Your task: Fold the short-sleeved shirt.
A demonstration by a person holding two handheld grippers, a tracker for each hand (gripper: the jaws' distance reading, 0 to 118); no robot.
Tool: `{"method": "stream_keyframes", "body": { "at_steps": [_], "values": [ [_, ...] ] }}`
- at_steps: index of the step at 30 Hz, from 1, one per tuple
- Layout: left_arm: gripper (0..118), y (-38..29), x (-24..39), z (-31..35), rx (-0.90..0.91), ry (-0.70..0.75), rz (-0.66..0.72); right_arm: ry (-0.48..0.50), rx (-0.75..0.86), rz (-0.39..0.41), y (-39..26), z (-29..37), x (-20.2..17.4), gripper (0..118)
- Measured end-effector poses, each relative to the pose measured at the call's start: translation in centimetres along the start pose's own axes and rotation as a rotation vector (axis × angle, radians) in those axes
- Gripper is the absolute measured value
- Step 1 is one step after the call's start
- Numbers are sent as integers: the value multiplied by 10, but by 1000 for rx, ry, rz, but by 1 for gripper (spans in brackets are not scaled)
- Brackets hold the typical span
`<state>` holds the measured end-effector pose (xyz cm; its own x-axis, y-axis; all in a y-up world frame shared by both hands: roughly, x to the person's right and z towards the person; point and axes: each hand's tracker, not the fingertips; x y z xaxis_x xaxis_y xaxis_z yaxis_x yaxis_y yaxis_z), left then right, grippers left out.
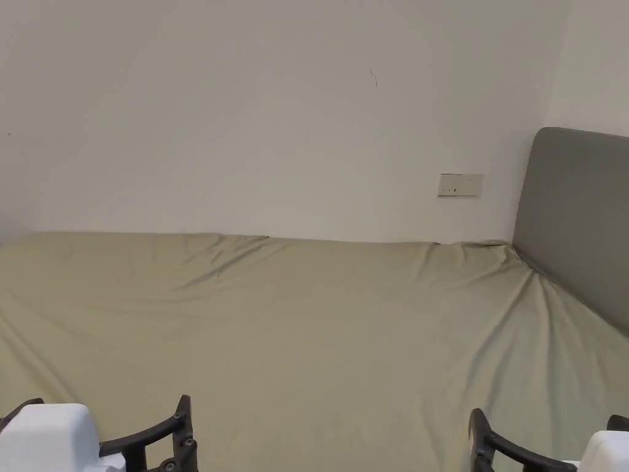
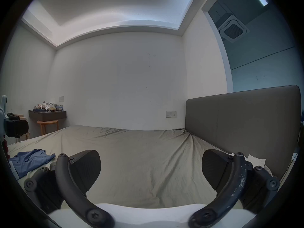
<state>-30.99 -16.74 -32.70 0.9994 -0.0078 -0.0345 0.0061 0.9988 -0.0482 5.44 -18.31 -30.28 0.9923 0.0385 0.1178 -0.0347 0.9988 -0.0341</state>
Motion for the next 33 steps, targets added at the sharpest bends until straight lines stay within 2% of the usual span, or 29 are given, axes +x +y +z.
{"method": "stream_keyframes", "body": {
  "at_steps": [8,33],
  "values": [
    [118,2,5,1,6,-8,-42,-3,4,1,1,0,1,118],
    [118,7,2,1,13,-30,-20,17,8,-16,5,-1,0,118]
  ]
}}
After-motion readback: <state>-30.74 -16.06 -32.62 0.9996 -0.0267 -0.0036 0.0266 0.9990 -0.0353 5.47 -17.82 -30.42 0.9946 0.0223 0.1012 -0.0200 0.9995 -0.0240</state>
